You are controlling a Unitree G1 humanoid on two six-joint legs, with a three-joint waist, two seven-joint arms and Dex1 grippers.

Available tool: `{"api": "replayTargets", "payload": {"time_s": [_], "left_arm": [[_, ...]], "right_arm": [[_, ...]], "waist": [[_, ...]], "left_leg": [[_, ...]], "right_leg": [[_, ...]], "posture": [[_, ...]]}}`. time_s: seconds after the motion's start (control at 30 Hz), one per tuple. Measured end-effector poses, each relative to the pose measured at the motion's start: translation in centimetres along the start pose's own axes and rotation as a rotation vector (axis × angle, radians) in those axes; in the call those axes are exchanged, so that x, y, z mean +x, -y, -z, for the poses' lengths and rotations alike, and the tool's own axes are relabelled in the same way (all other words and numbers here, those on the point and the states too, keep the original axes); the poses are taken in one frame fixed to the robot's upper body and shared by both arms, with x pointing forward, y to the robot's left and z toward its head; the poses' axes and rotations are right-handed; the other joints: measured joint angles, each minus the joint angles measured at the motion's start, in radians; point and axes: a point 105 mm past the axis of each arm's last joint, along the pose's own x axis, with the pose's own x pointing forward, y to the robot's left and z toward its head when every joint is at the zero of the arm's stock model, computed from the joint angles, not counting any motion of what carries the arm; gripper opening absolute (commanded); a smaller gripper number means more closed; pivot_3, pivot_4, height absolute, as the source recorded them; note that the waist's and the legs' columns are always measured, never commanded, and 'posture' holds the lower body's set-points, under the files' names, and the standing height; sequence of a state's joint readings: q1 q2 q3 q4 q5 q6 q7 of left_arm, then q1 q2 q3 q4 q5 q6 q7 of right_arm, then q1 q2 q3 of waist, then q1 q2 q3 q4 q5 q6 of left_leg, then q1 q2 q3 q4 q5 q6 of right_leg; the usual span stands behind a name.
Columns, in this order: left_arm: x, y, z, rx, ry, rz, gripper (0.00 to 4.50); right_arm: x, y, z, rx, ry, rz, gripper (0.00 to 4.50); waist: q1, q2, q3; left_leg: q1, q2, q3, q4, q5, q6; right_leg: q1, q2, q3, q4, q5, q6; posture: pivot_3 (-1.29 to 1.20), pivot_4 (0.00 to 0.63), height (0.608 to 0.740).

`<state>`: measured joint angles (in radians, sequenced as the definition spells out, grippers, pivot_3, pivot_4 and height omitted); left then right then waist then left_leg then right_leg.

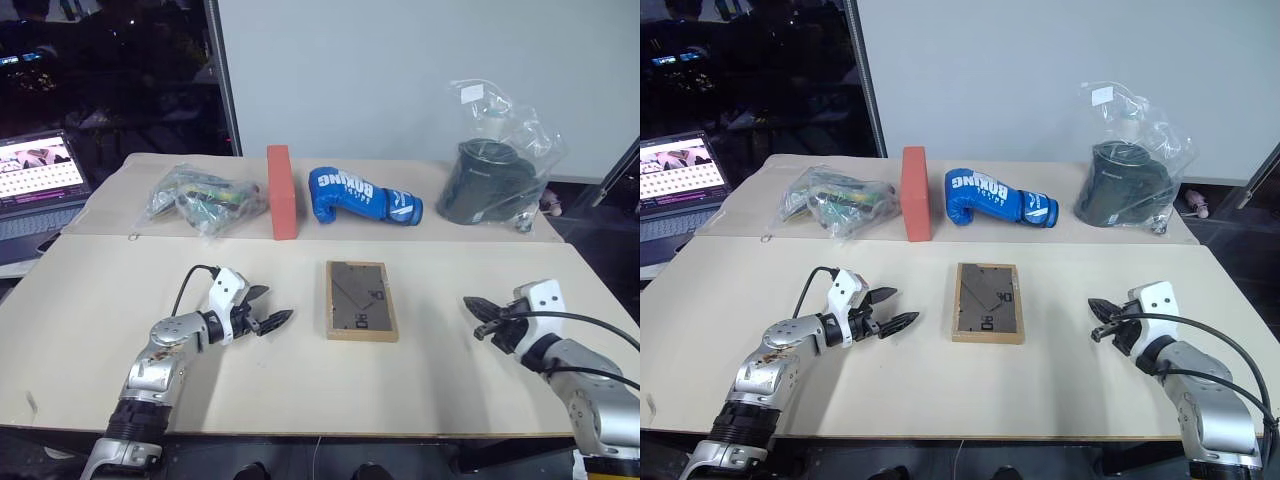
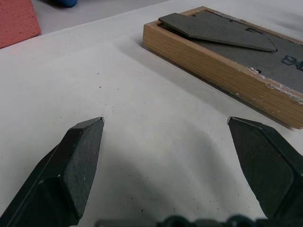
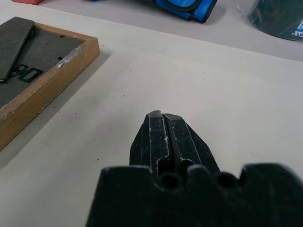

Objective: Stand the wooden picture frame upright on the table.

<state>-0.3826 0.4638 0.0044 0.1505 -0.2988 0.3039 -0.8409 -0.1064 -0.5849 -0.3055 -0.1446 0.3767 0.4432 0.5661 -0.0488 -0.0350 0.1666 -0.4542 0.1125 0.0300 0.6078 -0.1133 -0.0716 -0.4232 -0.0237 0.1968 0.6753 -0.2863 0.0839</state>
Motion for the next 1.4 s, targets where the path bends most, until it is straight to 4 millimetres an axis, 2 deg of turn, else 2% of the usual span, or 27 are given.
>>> {"api": "replayTargets", "payload": {"time_s": [0.07, 0.1, 0.17, 0.23, 0.3, 0.37, 0.43, 0.5, 0.53, 0.6, 0.63, 0.73, 0.77, 0.87, 0.97, 1.03, 1.1, 1.3, 1.4], "left_arm": [[-0.1, 0.0, 0.0, -0.005, -0.003, 0.008, 4.50], [-0.5, 0.4, 0.1, -0.026, -0.032, 0.065, 4.50], [-1.8, 0.6, -1.0, -0.035, -0.080, 0.179, 4.50], [-2.4, 0.8, -3.8, 0.021, -0.068, 0.264, 4.50], [-2.6, 1.0, -5.0, 0.055, -0.056, 0.288, 4.09], [-2.7, 1.2, -5.1, 0.043, -0.053, 0.302, 3.69], [-3.0, 1.6, -4.4, 0.022, -0.067, 0.313, 2.98], [-3.2, 1.7, -4.1, 0.011, -0.075, 0.316, 2.39], [-3.2, 1.7, -4.0, 0.011, -0.077, 0.316, 2.25], [-3.1, 2.0, -4.3, 0.027, -0.075, 0.318, 1.34], [-3.1, 2.1, -4.3, 0.031, -0.074, 0.319, 1.23], [-2.7, 2.0, -4.0, 0.036, -0.093, 0.296, 0.20], [-2.3, 1.9, -3.9, 0.048, -0.110, 0.280, 0.09], [0.3, 1.2, -2.3, 0.110, -0.194, 0.198, 0.09], [3.5, 1.2, -0.4, 0.080, -0.230, 0.148, 0.09], [5.0, 1.6, -0.6, 0.092, -0.220, 0.148, 0.09], [6.0, 1.4, -0.9, 0.127, -0.221, 0.130, 0.09], [7.5, 2.3, -0.9, 0.108, -0.209, 0.150, 0.09], [6.7, 3.1, -0.5, 0.145, -0.238, 0.207, 0.09]], "right_arm": [[0.1, -0.1, -0.1, -0.006, -0.003, -0.015, 0.02], [0.5, -0.8, -0.3, -0.057, -0.039, -0.110, 0.02], [1.0, -1.7, -2.8, -0.207, -0.073, -0.295, 0.02], [1.2, -2.2, -6.5, -0.364, -0.075, -0.442, 0.02], [1.1, -2.7, -7.7, -0.416, -0.072, -0.512, 0.00], [1.2, -3.4, -7.4, -0.413, -0.092, -0.573, 0.00], [1.3, -4.2, -6.0, -0.383, -0.146, -0.634, 0.00], [1.3, -4.4, -5.6, -0.373, -0.159, -0.650, 0.00], [1.4, -4.5, -5.6, -0.371, -0.159, -0.653, 0.00], [1.8, -4.3, -5.3, -0.374, -0.165, -0.647, 0.00], [1.9, -4.3, -5.1, -0.377, -0.172, -0.643, 0.00], [2.9, -3.8, -4.4, -0.406, -0.182, -0.616, 0.00], [3.3, -3.3, -4.1, -0.419, -0.196, -0.596, 0.00], [5.2, -2.3, -2.9, -0.467, -0.231, -0.528, 0.00], [7.5, -2.9, -0.8, -0.430, -0.252, -0.500, 0.00], [8.5, -3.6, -0.1, -0.432, -0.267, -0.508, 0.00], [9.4, -4.2, -0.2, -0.451, -0.252, -0.517, 0.00], [10.8, -7.1, -0.4, -0.432, -0.187, -0.586, 0.00], [10.2, -8.4, 0.0, -0.431, -0.169, -0.626, 0.00]], "waist": [[0.000, 0.000, 0.000], [-0.007, 0.000, 0.001], [-0.023, 0.003, 0.004], [-0.023, 0.003, 0.004], [-0.022, 0.001, 0.002], [-0.021, 0.000, 0.002], [-0.019, 0.000, 0.002], [-0.017, 0.000, 0.002], [-0.016, 0.000, 0.002], [-0.012, 0.000, 0.002], [-0.012, 0.000, 0.002], [-0.015, 0.000, 0.002], [-0.015, 0.000, 0.002], [-0.012, 0.000, 0.002], [-0.010, 0.000, 0.002], [-0.008, 0.000, 0.002], [-0.008, 0.000, 0.002], [-0.009, 0.000, 0.002], [-0.012, 0.001, 0.001]], "left_leg": [[0.000, 0.000, 0.000, 0.000, 0.000, 0.000], [-0.001, 0.000, 0.000, 0.002, 0.000, 0.000], [-0.002, 0.000, 0.000, 0.000, 0.002, 0.000], [0.001, 0.000, -0.002, -0.001, 0.002, 0.000], [0.002, 0.000, -0.004, -0.001, 0.002, 0.000], [0.000, 0.000, -0.005, -0.001, 0.001, 0.000], [-0.004, 0.000, -0.006, -0.001, 0.001, 0.000], [-0.005, 0.000, -0.008, -0.001, 0.001, 0.000], [-0.005, 0.000, -0.009, -0.001, 0.001, 0.000], [-0.005, 0.000, -0.011, 0.000, 0.001, -0.001], [-0.005, 0.000, -0.012, 0.001, 0.001, -0.001], [-0.005, -0.001, -0.012, 0.002, 0.001, -0.001], [-0.004, -0.001, -0.012, 0.002, 0.001, -0.001], [-0.005, -0.001, -0.013, 0.002, 0.001, -0.001], [-0.006, -0.001, -0.014, 0.001, 0.001, -0.001], [-0.006, -0.001, -0.015, 0.000, 0.001, -0.001], [-0.005, -0.001, -0.015, 0.000, 0.001, -0.001], [-0.005, -0.002, -0.017, 0.000, 0.002, -0.002], [-0.005, -0.002, -0.018, -0.001, 0.002, -0.002]], "right_leg": [[0.000, 0.000, 0.000, 0.000, 0.000, 0.000], [-0.001, 0.000, 0.000, 0.001, 0.000, 0.000], [-0.003, 0.000, 0.000, 0.001, 0.001, 0.001], [0.000, 0.000, -0.002, 0.001, -0.001, 0.000], [0.002, -0.001, -0.004, 0.001, -0.003, -0.001], [0.003, -0.001, -0.006, 0.000, -0.005, -0.001], [-0.001, -0.002, -0.008, 0.001, -0.005, -0.002], [0.000, -0.002, -0.011, 0.001, -0.004, -0.003], [0.000, -0.002, -0.011, 0.001, -0.005, -0.003], [0.001, -0.002, -0.014, 0.001, -0.005, -0.003], [0.001, -0.002, -0.014, 0.001, -0.005, -0.003], [0.002, -0.002, -0.015, 0.001, -0.005, -0.003], [0.002, -0.002, -0.015, 0.001, -0.005, -0.003], [0.003, -0.002, -0.016, 0.001, -0.005, -0.002], [0.002, -0.002, -0.016, 0.002, -0.003, -0.005], [0.001, -0.002, -0.017, 0.002, -0.001, -0.009], [0.002, -0.001, -0.017, 0.002, 0.000, -0.010], [0.004, -0.001, -0.019, 0.003, 0.000, -0.010], [0.004, -0.001, -0.020, 0.003, -0.001, -0.010]], "posture": [[0.00, 0.150, 0.706], [0.00, 0.150, 0.706], [0.00, 0.150, 0.706], [0.00, 0.150, 0.706], [0.00, 0.150, 0.706], [0.00, 0.150, 0.706], [0.00, 0.150, 0.706], [0.00, 0.150, 0.706], [0.00, 0.150, 0.706], [0.00, 0.150, 0.706], [0.00, 0.150, 0.706], [0.00, 0.150, 0.706], [0.00, 0.150, 0.706], [0.00, 0.150, 0.706], [0.00, 0.150, 0.706], [0.00, 0.150, 0.706], [0.00, 0.150, 0.706], [0.00, 0.150, 0.706], [0.00, 0.150, 0.706]]}}
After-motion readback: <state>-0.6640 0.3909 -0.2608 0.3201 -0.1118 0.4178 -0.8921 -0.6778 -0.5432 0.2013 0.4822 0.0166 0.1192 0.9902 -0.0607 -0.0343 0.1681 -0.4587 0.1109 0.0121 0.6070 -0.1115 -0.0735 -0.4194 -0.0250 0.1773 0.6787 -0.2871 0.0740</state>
